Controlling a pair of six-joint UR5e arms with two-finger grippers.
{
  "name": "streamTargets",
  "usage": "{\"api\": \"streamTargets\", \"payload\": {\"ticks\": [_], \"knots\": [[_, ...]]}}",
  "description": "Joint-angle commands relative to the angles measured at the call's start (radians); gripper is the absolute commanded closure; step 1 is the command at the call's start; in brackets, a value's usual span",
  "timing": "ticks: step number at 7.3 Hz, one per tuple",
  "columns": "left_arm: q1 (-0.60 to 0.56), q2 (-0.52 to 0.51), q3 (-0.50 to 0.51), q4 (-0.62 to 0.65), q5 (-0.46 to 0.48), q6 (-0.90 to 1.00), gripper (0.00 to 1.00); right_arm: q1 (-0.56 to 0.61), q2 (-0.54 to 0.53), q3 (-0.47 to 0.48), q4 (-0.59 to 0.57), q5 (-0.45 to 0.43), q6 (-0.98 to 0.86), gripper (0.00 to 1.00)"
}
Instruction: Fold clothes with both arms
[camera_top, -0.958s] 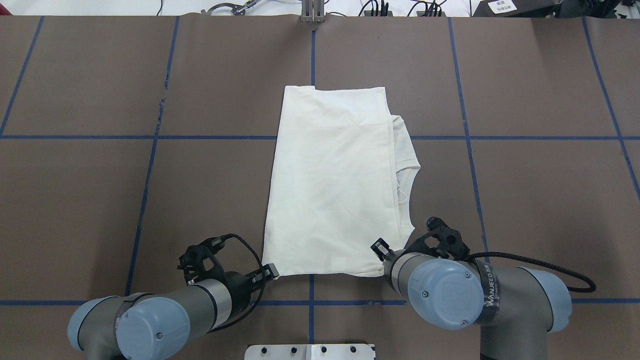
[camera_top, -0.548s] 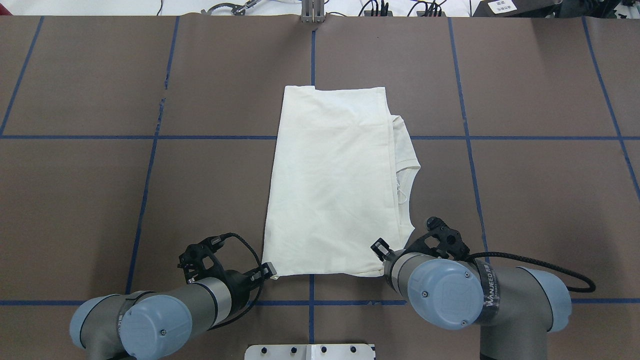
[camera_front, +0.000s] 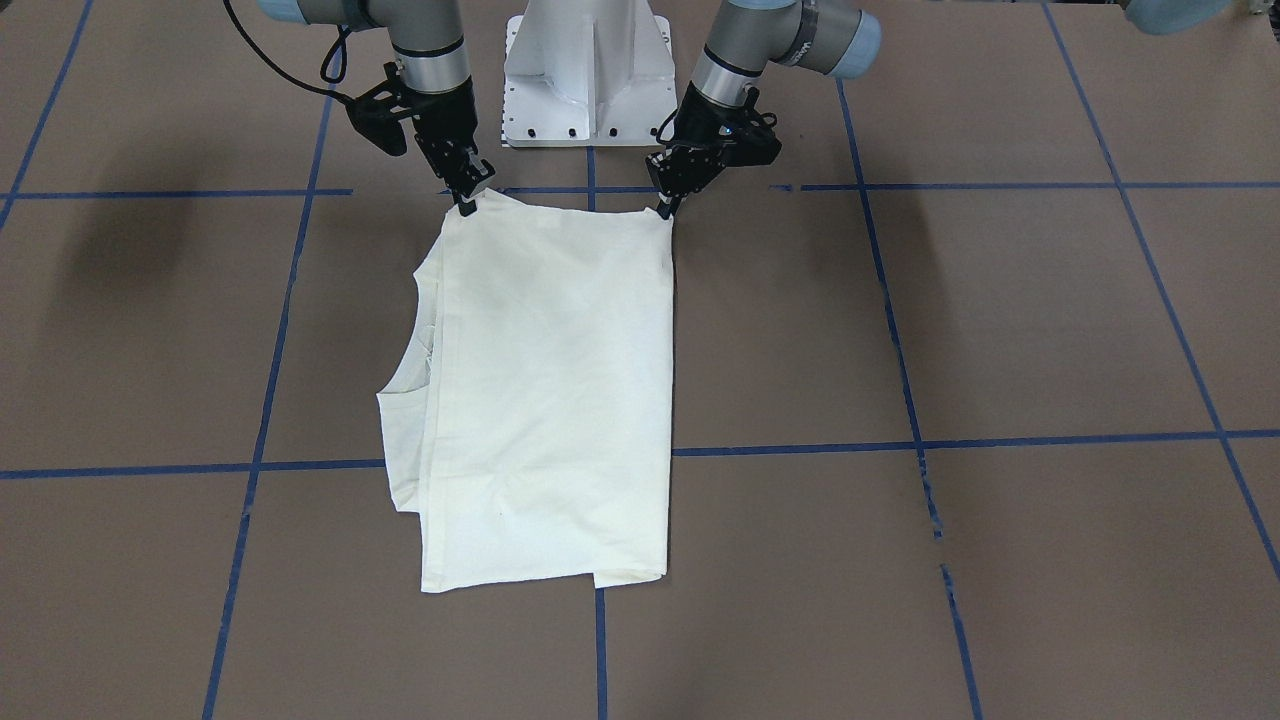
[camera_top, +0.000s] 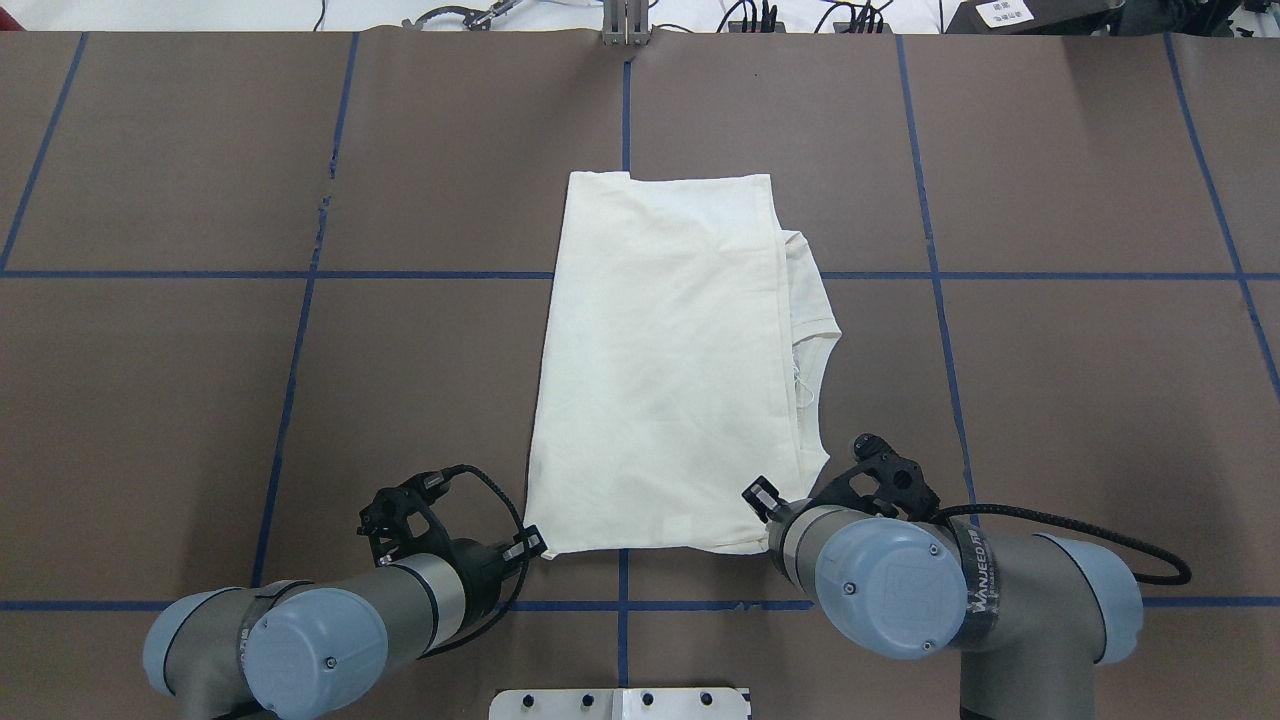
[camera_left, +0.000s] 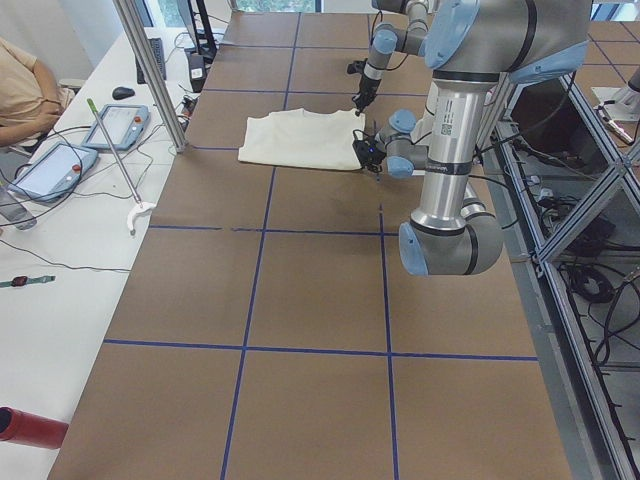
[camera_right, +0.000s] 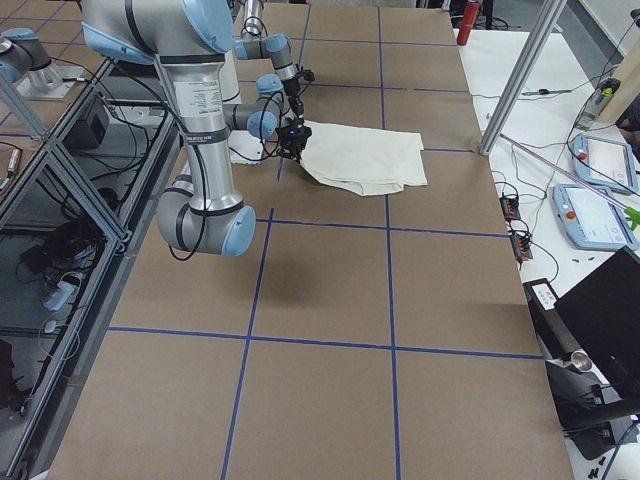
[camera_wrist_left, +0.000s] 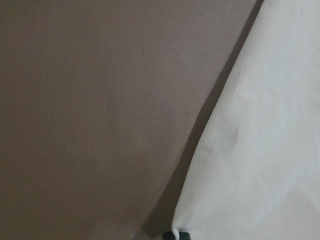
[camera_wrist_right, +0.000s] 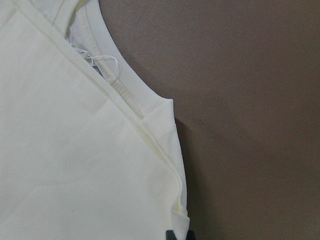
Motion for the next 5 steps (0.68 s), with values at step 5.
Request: {"api": "streamTargets", "payload": {"ticks": [5], "knots": [[0.018, 0.071, -0.228, 0.006, 0.010, -0.067, 1.00, -0.035, -0.021, 0.073, -0.005, -0.002, 0.002, 1.00]]}}
